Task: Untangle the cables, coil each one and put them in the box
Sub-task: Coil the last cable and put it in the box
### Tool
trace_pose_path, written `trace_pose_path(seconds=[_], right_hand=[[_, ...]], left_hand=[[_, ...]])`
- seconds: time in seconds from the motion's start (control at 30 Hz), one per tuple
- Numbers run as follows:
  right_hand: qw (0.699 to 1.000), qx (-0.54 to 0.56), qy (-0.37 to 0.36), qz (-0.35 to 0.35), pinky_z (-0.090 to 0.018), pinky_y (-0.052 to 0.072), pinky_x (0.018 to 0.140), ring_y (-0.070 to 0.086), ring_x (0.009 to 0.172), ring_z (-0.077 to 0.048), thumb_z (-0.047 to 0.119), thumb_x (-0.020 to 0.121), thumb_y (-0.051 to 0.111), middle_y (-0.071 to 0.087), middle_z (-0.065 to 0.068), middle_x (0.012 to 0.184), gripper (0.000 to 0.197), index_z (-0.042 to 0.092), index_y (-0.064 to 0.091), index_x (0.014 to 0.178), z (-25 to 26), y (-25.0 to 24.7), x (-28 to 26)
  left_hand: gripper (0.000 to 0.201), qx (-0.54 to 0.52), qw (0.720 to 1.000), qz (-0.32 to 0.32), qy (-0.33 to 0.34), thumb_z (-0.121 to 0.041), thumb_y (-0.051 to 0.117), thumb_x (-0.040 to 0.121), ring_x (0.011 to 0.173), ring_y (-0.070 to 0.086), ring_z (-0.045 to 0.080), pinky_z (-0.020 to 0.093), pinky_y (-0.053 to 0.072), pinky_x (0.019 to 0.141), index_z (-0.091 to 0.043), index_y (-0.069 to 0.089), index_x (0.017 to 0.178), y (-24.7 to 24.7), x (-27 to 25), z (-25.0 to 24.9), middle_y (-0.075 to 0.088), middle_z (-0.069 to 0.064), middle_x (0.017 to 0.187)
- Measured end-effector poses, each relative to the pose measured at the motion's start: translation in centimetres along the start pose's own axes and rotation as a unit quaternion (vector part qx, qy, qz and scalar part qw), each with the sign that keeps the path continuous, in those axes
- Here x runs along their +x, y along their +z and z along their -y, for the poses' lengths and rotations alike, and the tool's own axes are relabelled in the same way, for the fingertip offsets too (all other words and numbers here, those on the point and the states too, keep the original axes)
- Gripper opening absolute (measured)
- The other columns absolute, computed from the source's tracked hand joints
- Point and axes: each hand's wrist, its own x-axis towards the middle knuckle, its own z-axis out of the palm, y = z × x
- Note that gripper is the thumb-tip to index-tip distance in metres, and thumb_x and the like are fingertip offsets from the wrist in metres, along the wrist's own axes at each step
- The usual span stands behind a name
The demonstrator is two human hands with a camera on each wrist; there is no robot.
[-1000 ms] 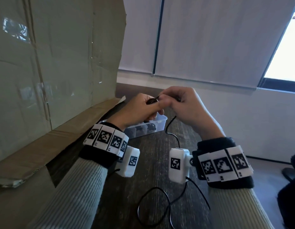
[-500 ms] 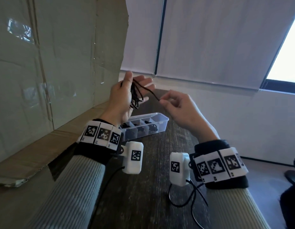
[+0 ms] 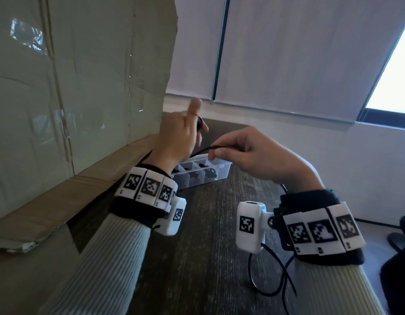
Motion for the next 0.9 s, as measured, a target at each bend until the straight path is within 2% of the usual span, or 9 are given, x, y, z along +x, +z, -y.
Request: trace_pose_path(seconds=[0.07,0.17,0.3,0.4,0.53,0.63,0.73,0.8,0.9], right_hand=[[0.999,0.014,-0.006,-0.031,-0.009,0.032,0.051,0.042,0.044,0.000,0.012,0.095,0.057,0.057,0.015,0.050,0.019,0.011,0.074,0.088,0.2,-0.2,-0.1],[0.993,0.009,0.000,-0.116,-0.009,0.034,0.048,0.045,0.042,0.001,0.007,0.096,0.054,0.055,0.022,0.047,0.020,0.011,0.072,0.087,-0.7,-0.6,0.3],[0.972,0.060,0.022,-0.225,-0.007,0.036,0.047,0.049,0.043,0.006,0.005,0.094,0.058,0.059,0.016,0.059,0.013,0.007,0.070,0.091,-2.2,-0.6,0.9],[0.954,0.118,0.031,-0.275,-0.008,0.036,0.045,0.048,0.042,0.005,0.009,0.092,0.062,0.057,0.014,0.061,0.005,0.013,0.063,0.090,-2.5,-0.7,1.0],[0.961,0.093,0.022,-0.261,-0.020,0.034,0.049,0.037,0.043,0.000,0.017,0.095,0.059,0.049,0.008,0.056,0.016,0.024,0.058,0.081,-3.0,-0.1,1.5],[0.963,0.072,0.035,-0.258,-0.024,0.031,0.053,0.036,0.042,0.000,0.019,0.098,0.054,0.050,0.010,0.056,0.024,0.028,0.063,0.077,-3.4,0.3,2.0],[0.976,0.076,0.080,-0.187,-0.018,0.030,0.053,0.042,0.039,0.004,0.019,0.100,0.049,0.047,0.021,0.043,0.024,0.020,0.070,0.088,-3.8,0.7,2.0],[0.986,0.088,0.106,-0.092,-0.017,0.030,0.045,0.034,0.036,-0.001,0.022,0.101,0.049,0.041,0.016,0.040,0.024,0.014,0.072,0.097,-3.6,1.4,1.6],[0.990,0.092,0.106,0.021,-0.012,0.031,0.042,0.028,0.041,-0.004,0.025,0.100,0.050,0.036,0.012,0.044,0.026,0.011,0.072,0.103,-2.6,2.0,1.3]], left_hand=[[0.083,0.035,0.997,0.075,0.004,-0.055,0.008,0.097,0.036,0.049,0.008,0.018,0.040,0.049,-0.006,0.059,0.054,0.4,-0.5,0.1,0.053,0.001,0.042],[0.097,-0.041,0.983,0.175,-0.036,-0.069,0.000,0.086,0.048,0.058,0.016,0.024,0.045,0.054,-0.003,0.068,0.067,0.8,-0.8,0.0,0.062,0.010,0.052],[0.058,-0.075,0.968,0.239,-0.012,-0.056,0.057,0.084,0.046,0.049,0.011,0.019,0.039,0.047,0.001,0.068,0.077,0.5,-1.0,-0.9,0.057,0.002,0.052],[0.026,-0.121,0.970,0.212,-0.017,-0.032,0.063,0.087,0.048,0.046,0.008,0.021,0.040,0.050,-0.010,0.066,0.075,0.0,-0.7,-0.6,0.051,-0.007,0.051],[0.024,-0.270,0.951,0.140,-0.055,-0.027,0.053,0.092,0.060,0.058,0.009,0.032,0.053,0.067,-0.010,0.055,0.077,0.0,-0.4,-1.1,0.048,-0.011,0.049],[0.027,-0.380,0.919,0.031,-0.102,-0.023,0.044,0.099,0.095,0.068,0.018,0.047,0.057,0.082,-0.008,0.050,0.078,0.2,0.1,-1.6,0.062,-0.001,0.075],[0.026,-0.481,0.866,-0.037,-0.132,-0.025,0.038,0.102,0.110,0.064,0.025,0.053,0.053,0.087,-0.011,0.050,0.084,-0.3,0.9,-1.4,0.067,0.006,0.105],[0.026,-0.528,0.839,-0.049,-0.125,-0.028,0.036,0.103,0.103,0.068,0.027,0.054,0.054,0.082,-0.014,0.048,0.085,-0.8,1.0,-1.3,0.068,0.005,0.105],[0.027,-0.512,0.843,-0.084,-0.139,-0.032,0.039,0.101,0.060,0.065,0.013,0.042,0.058,0.056,-0.015,0.046,0.082,-0.8,0.9,-1.3,0.059,-0.002,0.076]])
